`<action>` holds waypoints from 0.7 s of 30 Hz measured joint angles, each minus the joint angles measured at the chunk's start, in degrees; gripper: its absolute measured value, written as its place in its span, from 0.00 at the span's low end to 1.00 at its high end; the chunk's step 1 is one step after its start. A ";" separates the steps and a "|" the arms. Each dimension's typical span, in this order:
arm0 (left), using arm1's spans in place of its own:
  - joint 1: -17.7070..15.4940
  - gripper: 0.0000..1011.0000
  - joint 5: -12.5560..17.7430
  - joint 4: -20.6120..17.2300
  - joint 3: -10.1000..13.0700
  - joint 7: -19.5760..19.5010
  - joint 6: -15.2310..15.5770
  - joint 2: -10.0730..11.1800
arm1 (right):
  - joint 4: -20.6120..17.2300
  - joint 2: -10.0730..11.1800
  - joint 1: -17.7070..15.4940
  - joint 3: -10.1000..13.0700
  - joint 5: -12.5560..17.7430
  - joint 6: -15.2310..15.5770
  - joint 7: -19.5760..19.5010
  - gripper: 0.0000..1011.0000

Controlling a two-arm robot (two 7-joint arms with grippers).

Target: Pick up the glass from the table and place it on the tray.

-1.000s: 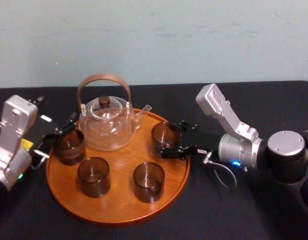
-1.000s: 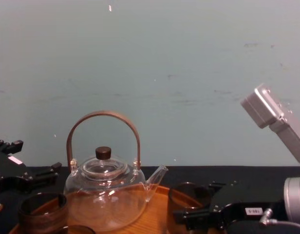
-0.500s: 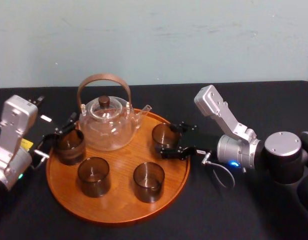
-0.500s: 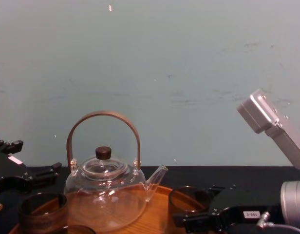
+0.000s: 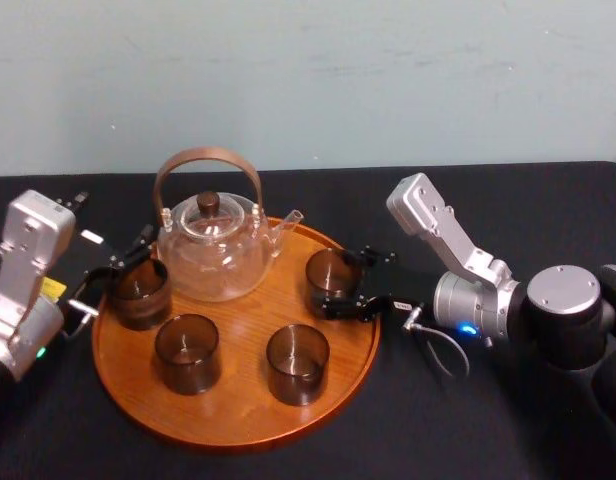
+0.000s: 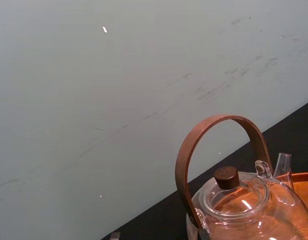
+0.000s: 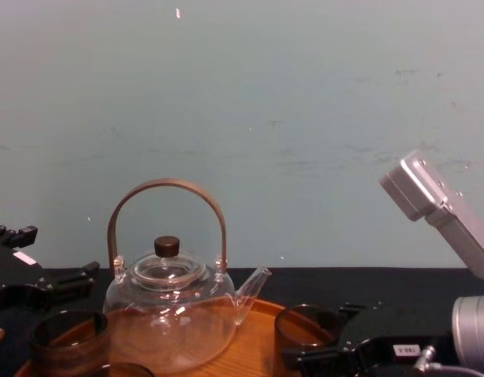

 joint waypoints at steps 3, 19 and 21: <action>0.00 0.99 0.00 0.00 0.00 0.00 0.00 0.00 | 0.00 0.01 -0.01 0.00 0.01 0.01 0.02 0.89; 0.00 0.99 0.00 0.00 0.00 0.00 0.00 0.00 | -0.05 0.08 -0.04 -0.01 0.21 0.07 0.15 0.99; 0.00 0.99 0.00 0.00 0.00 0.00 0.00 0.00 | -0.06 0.08 -0.04 -0.01 0.22 0.07 0.17 0.99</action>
